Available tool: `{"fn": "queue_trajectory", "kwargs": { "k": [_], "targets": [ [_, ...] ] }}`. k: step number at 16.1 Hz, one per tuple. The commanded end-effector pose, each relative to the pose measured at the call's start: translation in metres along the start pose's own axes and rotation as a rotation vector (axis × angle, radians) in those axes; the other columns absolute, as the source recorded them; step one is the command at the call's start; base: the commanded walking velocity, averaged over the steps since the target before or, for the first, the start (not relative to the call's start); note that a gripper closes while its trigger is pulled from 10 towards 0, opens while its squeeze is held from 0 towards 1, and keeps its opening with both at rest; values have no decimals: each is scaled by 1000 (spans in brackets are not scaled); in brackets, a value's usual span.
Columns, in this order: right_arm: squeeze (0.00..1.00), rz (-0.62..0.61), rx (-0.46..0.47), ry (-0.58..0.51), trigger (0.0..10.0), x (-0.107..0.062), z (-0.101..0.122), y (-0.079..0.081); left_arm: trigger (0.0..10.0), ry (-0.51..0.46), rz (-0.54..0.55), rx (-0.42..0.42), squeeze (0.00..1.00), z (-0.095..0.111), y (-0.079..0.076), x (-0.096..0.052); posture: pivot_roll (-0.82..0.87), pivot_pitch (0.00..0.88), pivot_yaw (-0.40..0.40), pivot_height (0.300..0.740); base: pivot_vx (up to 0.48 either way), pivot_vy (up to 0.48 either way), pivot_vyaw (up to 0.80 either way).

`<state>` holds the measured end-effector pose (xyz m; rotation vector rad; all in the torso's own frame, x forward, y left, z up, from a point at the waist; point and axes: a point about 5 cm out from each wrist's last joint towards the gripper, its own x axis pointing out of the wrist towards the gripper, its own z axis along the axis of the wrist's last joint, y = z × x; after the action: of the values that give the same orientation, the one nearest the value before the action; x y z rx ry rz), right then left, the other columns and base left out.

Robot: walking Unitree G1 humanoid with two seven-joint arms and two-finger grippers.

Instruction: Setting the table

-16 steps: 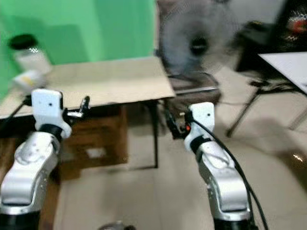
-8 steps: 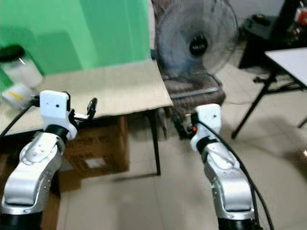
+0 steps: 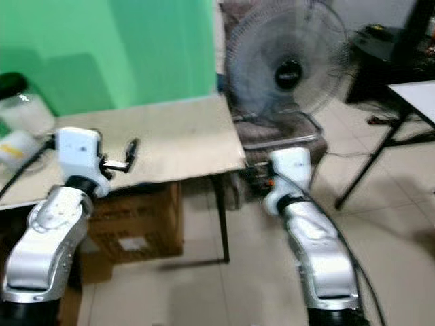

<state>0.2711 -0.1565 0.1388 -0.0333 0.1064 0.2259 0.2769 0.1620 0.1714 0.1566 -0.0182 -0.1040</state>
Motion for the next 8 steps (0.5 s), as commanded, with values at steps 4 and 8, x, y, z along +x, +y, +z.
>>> {"fn": "queue_trajectory", "kwargs": {
  "k": [4, 8],
  "targets": [
    [0, 45, 1, -25, 10000, 5, 5, 11, 10000, 2, 29, 19, 0, 0, 10, -1, 95, 0, 67, 740, 358, 0, 800],
    [0, 49, -4, -29, 10000, 8, 7, 10, 10000, 3, 25, 24, 0, 1, 11, -2, 100, 0, 67, 740, 360, 0, 800]
  ]
}}
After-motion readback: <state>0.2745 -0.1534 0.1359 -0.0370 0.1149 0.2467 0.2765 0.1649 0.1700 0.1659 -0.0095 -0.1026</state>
